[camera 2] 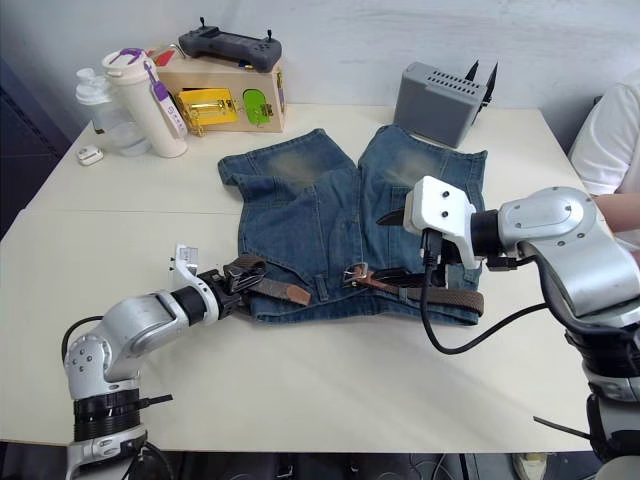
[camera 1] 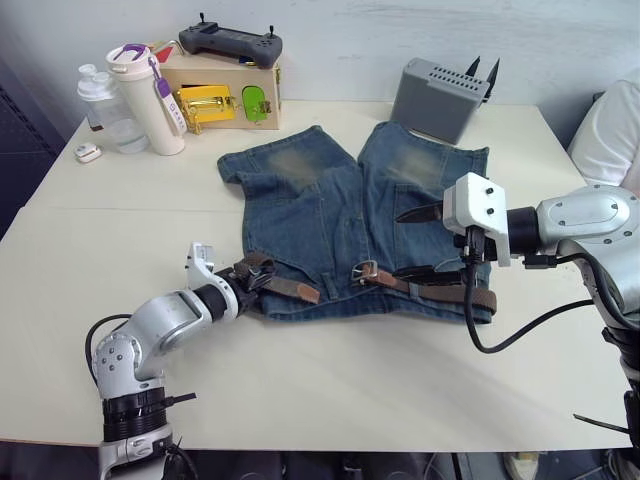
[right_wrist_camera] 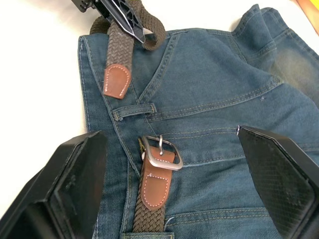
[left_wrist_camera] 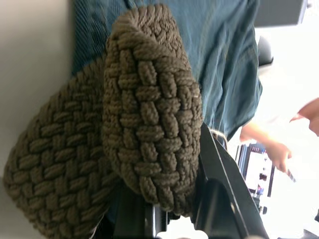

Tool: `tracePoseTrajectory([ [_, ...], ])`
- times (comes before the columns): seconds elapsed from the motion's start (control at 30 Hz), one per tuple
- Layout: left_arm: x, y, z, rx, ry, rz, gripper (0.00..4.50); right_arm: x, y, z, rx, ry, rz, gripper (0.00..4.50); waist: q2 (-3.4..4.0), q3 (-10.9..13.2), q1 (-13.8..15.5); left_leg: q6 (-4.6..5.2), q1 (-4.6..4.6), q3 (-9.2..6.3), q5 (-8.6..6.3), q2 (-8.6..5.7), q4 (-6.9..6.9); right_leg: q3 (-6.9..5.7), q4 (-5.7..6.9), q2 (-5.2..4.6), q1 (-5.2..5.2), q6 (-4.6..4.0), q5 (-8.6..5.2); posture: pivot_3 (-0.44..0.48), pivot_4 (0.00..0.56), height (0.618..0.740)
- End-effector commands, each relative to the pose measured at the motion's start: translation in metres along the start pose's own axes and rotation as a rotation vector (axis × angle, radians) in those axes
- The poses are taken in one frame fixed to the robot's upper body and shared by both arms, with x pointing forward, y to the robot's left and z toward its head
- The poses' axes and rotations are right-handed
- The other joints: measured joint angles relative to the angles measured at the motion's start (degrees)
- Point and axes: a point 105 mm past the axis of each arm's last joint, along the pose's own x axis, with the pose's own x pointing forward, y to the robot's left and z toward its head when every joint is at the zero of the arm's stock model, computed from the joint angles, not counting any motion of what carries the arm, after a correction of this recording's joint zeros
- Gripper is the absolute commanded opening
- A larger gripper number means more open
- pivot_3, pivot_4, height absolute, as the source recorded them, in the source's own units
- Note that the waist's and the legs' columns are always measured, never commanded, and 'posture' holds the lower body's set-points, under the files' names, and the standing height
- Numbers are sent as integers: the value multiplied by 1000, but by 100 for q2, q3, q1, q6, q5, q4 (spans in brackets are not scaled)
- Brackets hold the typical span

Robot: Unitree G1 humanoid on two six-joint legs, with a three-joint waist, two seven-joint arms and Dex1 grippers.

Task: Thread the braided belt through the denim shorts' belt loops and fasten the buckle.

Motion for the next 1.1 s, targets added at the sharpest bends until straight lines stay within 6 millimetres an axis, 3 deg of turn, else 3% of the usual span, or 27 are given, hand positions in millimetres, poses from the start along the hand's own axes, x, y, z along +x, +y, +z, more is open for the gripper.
tracePoseTrajectory([
  [0.03,1,-18,-3,7,-22,-35,0,-8,-6,15,-63,-24,-51,4409,0,0,-2,0,0,0,0,0,0,0,0,0,0,0,0,0,150,735],
  [0.33,9,-21,-20,34,-10,-2,0,-9,-10,20,-84,-27,-81,4409,0,0,-4,0,0,1,0,0,-2,0,-3,2,0,1,1,0,150,735],
  [0.73,8,-24,-2,209,-133,49,0,-9,-12,22,-83,-32,-99,4409,0,0,1,0,-2,0,0,0,-5,0,-10,2,1,1,1,0,150,735],
  [0.97,11,-34,-9,325,-124,39,0,-10,-13,22,-86,-32,-107,4409,0,0,-2,2,-4,0,-1,0,-14,0,-22,2,0,2,2,0,150,735],
  [1.1,16,-30,-17,315,-99,57,0,-9,-12,21,-93,-25,-112,4409,1,0,-4,2,-3,1,-1,1,-25,0,-32,2,0,2,2,0,150,735],
])
